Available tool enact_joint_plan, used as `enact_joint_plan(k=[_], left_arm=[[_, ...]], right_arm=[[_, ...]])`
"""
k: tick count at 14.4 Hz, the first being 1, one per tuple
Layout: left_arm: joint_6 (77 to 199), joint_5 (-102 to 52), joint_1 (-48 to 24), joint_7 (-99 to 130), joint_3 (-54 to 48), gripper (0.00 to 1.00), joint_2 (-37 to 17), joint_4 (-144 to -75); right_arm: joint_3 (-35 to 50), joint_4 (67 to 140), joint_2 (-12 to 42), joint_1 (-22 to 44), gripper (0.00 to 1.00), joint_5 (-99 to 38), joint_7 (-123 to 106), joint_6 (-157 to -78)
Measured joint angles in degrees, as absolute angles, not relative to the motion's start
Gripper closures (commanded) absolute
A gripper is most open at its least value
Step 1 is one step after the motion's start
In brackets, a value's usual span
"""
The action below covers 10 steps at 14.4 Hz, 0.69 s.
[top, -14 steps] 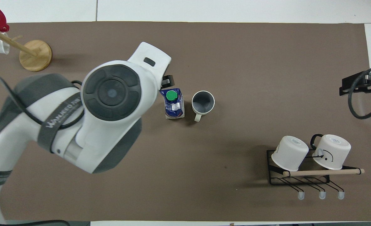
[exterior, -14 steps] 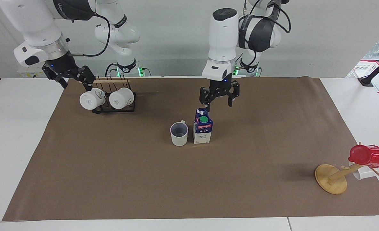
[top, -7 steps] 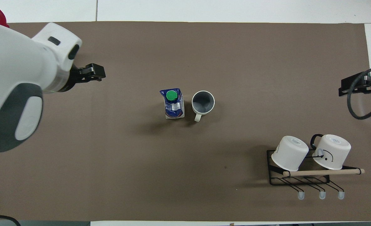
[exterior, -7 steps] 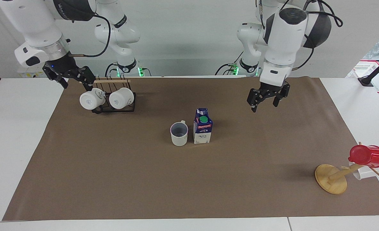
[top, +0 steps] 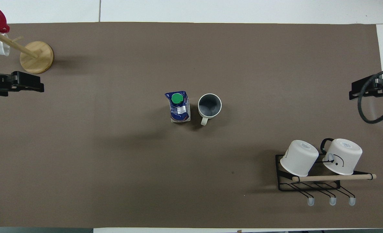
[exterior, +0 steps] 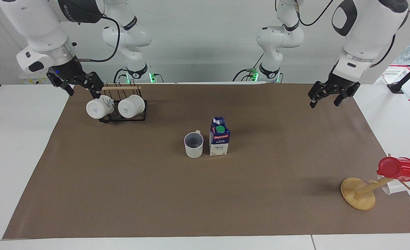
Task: Place cup and milk on table
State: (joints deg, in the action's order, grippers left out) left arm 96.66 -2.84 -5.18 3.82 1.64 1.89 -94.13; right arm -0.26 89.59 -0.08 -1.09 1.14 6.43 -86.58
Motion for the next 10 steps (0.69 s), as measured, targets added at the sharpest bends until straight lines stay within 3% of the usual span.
enact_joint_plan(k=[5,10], left_arm=[[89.6,-3.3,-1.1,-1.3,1.6,0.00,0.9,-89.0],[87.8,-3.3,-1.0,-1.5,1.3,0.00,0.2,-88.2]], right_arm=[[-0.1,89.6,-0.1,-0.7,0.00,1.1,6.4,-86.7],[-0.1,89.7,-0.1,-0.4,0.00,1.1,6.4,-87.0]])
